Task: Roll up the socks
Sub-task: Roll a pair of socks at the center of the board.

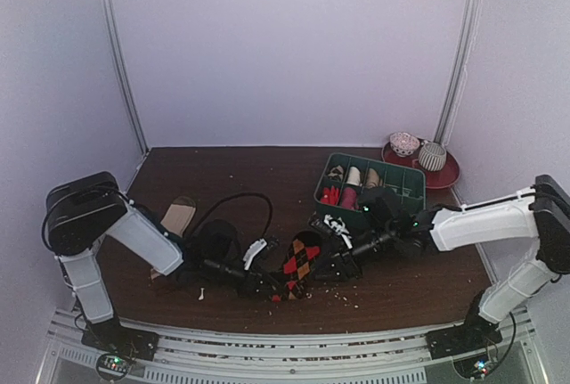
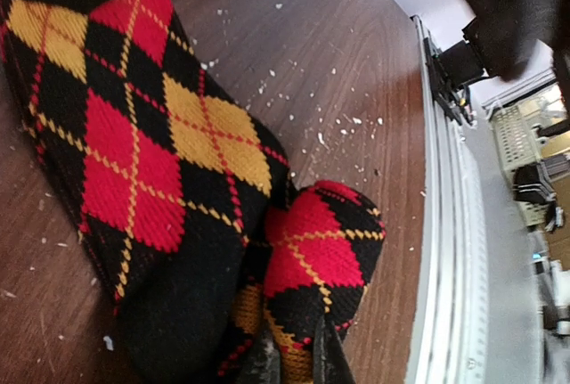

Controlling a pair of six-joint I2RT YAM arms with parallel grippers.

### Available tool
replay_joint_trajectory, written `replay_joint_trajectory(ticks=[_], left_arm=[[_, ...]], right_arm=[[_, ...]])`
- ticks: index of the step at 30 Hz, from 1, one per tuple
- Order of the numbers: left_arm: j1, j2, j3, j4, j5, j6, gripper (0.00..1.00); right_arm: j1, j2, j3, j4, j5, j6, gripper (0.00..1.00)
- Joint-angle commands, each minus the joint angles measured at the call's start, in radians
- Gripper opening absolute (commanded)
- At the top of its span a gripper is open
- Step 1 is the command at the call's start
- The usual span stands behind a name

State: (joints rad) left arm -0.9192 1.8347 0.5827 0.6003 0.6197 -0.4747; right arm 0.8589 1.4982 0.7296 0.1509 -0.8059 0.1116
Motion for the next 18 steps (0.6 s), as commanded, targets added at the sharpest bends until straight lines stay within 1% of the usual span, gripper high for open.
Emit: replay_joint_trajectory(ticks=[1,3,5,7,11,18], left_arm=[[0.021,0.099,0.043,-0.329,0.128,-0.088,0.0],[0.022,0.113,0.078,-0.383,0.145,-0.075,0.0],[0.021,0.124,0.111,-0.442,0.149,-0.048,0.0],[0.024,0.131,0.133,-0.48,0.149,-0.031,0.0],[0.03,0.142,0.135,-0.496,0.146,-0.022,0.0],[0.04,0.152,0.123,-0.497,0.146,-0.013,0.0]], right_arm=[[0.104,-0.099,-0.11,0.226,0.352,-0.214,0.39],[0.185,-0.104,-0.116,0.216,0.506,-0.329,0.4],[0.247,-0.084,-0.109,0.214,0.604,-0.405,0.41],[0.27,-0.047,-0.086,0.208,0.622,-0.453,0.42],[0.298,0.038,-0.057,0.194,0.648,-0.532,0.43],[0.3,0.173,-0.025,0.167,0.66,-0.562,0.43]])
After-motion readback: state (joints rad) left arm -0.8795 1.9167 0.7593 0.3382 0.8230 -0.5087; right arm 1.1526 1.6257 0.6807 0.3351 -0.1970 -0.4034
